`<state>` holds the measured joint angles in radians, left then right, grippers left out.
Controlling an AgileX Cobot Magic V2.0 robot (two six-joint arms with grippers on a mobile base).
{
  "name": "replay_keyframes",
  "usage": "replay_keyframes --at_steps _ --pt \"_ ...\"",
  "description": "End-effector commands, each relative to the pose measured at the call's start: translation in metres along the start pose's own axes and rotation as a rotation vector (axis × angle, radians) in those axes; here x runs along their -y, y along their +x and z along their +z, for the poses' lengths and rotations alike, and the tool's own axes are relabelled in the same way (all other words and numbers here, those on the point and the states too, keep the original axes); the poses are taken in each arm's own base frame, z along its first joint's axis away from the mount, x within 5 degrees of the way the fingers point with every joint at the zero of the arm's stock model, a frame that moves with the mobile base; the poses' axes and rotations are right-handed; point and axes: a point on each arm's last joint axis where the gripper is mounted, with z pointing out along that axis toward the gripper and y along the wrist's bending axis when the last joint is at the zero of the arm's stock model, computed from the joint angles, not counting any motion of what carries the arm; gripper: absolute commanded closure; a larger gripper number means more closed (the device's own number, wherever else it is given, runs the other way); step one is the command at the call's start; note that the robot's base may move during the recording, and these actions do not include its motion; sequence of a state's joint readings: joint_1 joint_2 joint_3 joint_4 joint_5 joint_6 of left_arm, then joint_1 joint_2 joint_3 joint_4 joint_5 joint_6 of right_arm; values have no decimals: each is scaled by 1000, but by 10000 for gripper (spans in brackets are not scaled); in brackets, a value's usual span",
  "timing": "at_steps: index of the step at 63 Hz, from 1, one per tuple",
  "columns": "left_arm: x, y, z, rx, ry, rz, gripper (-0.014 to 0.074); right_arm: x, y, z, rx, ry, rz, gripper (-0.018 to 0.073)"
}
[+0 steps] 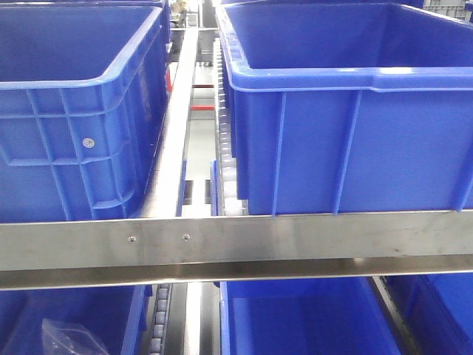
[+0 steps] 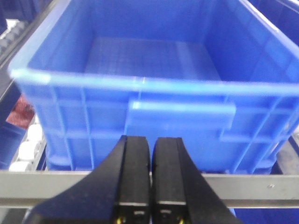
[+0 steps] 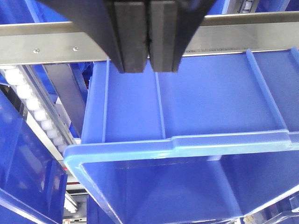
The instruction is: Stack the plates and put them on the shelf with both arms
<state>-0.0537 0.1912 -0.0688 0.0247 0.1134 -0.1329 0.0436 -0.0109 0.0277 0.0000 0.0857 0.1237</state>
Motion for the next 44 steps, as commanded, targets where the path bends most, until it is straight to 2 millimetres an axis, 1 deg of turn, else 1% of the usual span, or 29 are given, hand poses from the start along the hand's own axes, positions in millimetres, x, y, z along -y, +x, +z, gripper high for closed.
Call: replay_keyframes --at_steps 1,7,11,16,44 --pt "0 -2 -5 143 18 -13 494 -1 -15 -3 129 -7 -16 511" --pt "-1 14 -8 155 21 -31 494 -1 -15 -3 129 -7 -16 511" --pt "-2 18 -10 142 20 -40 494 -1 -15 -3 129 -7 -16 511" --pt "-2 18 -13 164 23 -37 494 -1 -15 -3 129 -7 -16 511" --pt "-1 18 -13 166 28 -38 494 -1 -15 -3 128 -6 -16 511"
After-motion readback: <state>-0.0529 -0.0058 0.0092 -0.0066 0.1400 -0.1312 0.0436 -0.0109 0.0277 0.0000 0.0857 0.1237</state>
